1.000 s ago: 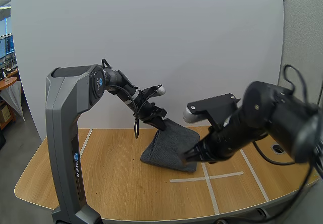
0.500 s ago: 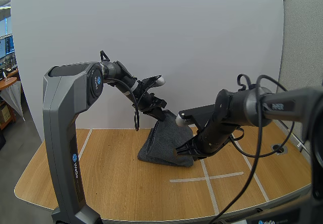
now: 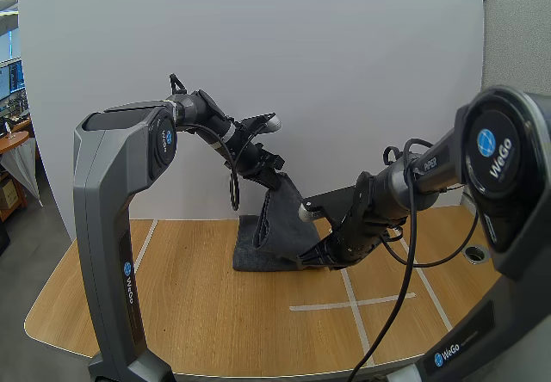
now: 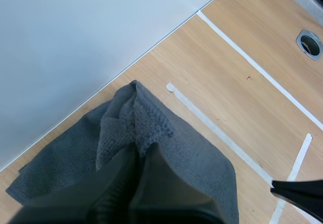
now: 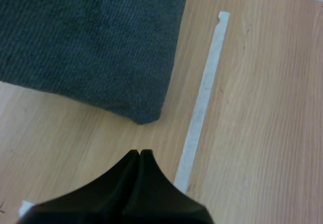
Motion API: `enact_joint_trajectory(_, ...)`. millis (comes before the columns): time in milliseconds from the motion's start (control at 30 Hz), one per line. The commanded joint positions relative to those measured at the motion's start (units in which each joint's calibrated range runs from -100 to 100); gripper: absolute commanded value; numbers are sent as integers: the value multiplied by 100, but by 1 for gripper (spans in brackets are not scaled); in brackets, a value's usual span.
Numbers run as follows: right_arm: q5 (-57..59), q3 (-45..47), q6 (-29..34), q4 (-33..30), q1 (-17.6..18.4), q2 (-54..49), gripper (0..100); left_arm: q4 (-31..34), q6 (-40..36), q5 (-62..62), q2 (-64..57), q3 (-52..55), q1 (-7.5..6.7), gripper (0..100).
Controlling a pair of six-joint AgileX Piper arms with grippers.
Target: Fold the towel
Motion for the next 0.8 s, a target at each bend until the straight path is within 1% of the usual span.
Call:
enact_joint_trajectory(0, -1045, 20, -114, 133, -18, 495, 0, 63, -49, 33, -79, -67, -11, 0)
enact_joint_trajectory(67, -1176, 20, -114, 231, -11, 610, 0, 63, -49, 33, -79, -127, -11, 0)
enact_joint_trajectory(200, -1392, 20, -308, 451, 98, 626, 0, 63, -49, 33, -79, -299, -11, 0)
enact_joint_trajectory(333, -1275, 20, -541, 693, 416, 626, 0, 63, -78, 33, -79, -462, -11, 0)
enact_joint_trajectory(467, -1388, 20, -564, 654, 801, 626, 0, 76, -78, 33, -79, -481, -11, 0)
enact_joint_trajectory(533, -1676, 20, -587, 654, 950, 626, 0, 76, -88, 33, -79, -481, -11, 0)
enact_joint_trajectory(700, -2388, -51, -648, 654, 1177, 685, 0, 86, -113, 33, -79, -496, -11, 0)
enact_joint_trajectory(767, -2534, -113, -648, 654, 1201, 755, 0, 86, -122, 33, -79, -496, -11, 0)
